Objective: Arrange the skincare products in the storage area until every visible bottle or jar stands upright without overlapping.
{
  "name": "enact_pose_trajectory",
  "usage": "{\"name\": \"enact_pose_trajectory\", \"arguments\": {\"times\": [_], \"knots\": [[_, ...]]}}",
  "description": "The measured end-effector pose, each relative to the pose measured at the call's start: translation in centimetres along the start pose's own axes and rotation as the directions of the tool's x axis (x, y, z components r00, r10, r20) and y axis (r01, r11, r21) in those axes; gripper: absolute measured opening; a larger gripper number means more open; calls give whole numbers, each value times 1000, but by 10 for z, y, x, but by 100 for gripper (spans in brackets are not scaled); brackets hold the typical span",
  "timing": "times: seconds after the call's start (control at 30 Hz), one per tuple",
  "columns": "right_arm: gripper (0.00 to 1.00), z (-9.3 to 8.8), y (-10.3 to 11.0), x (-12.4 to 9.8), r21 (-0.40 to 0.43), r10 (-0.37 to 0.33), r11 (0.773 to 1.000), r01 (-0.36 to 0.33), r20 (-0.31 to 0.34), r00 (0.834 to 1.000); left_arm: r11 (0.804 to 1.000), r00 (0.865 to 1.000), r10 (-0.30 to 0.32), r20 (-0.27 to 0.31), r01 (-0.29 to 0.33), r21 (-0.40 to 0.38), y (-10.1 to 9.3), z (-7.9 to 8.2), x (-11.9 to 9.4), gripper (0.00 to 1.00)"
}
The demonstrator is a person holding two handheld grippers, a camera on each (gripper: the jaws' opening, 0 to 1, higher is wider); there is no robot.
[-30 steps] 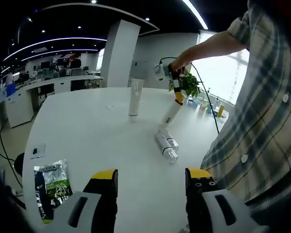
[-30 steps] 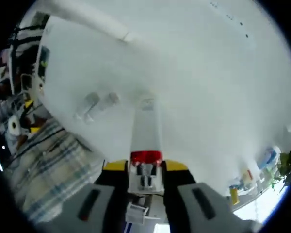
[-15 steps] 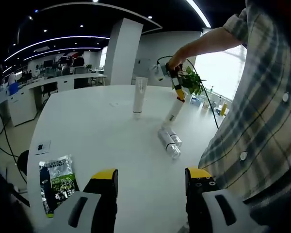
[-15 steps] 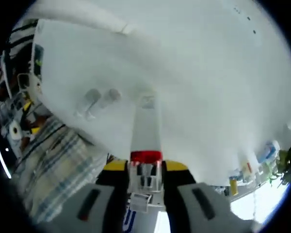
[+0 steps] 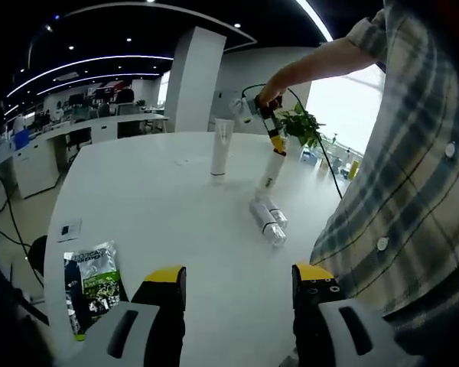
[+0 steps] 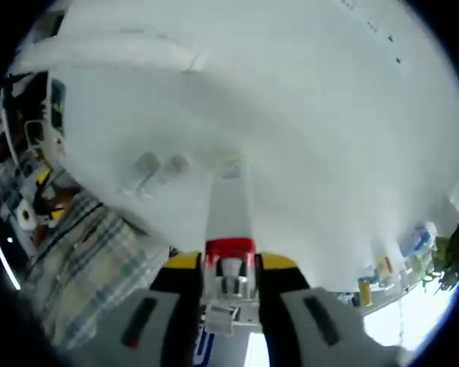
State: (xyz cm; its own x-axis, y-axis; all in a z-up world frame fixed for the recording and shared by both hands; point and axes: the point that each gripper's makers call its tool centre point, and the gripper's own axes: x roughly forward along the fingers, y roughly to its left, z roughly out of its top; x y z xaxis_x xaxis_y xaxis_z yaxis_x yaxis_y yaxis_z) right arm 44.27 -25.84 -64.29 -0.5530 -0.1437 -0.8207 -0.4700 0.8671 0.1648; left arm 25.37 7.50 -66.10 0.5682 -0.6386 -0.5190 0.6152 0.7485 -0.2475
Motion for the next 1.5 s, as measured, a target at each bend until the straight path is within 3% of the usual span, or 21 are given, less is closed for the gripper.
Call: {"name": "enact_pose_trajectory", "arguments": {"times": [0.27,0.57,0.9,1.1,1.17,1.2,1.3,1.5], "knots": [[26,2,13,-4,25,1,1000,-1,27,1000,1000,1000,-2,0,2,1,1,1,1,57],[26,12,10,-8,27,-5,1000,4,54,999,1000,1000,1,-8,-1,7,0,-2,1,57],[27,16,9,-12,-92,-44,994,53,94,995,1000,1000,-1,-3,1,13,-1,-2,2,57],[27,25,12,-17,-109,-7,994,22,140,990,1000,1000,-6,-5,6,17,-3,-3,1,57],[29,39,11,-19,-119,-2,992,28,211,978,1000,1000,-7,-6,7,20,-3,-4,1,57],[28,33,10,-22,-115,-11,993,32,180,984,1000,1000,-9,-9,9,23,-3,-5,1,57],[29,33,7,-23,-125,-32,991,55,183,983,1000,1000,-9,-8,9,24,-2,-5,0,57],[29,35,0,-25,-127,-53,988,84,232,971,999,1000,-16,-8,17,30,-4,-5,0,57]]}}
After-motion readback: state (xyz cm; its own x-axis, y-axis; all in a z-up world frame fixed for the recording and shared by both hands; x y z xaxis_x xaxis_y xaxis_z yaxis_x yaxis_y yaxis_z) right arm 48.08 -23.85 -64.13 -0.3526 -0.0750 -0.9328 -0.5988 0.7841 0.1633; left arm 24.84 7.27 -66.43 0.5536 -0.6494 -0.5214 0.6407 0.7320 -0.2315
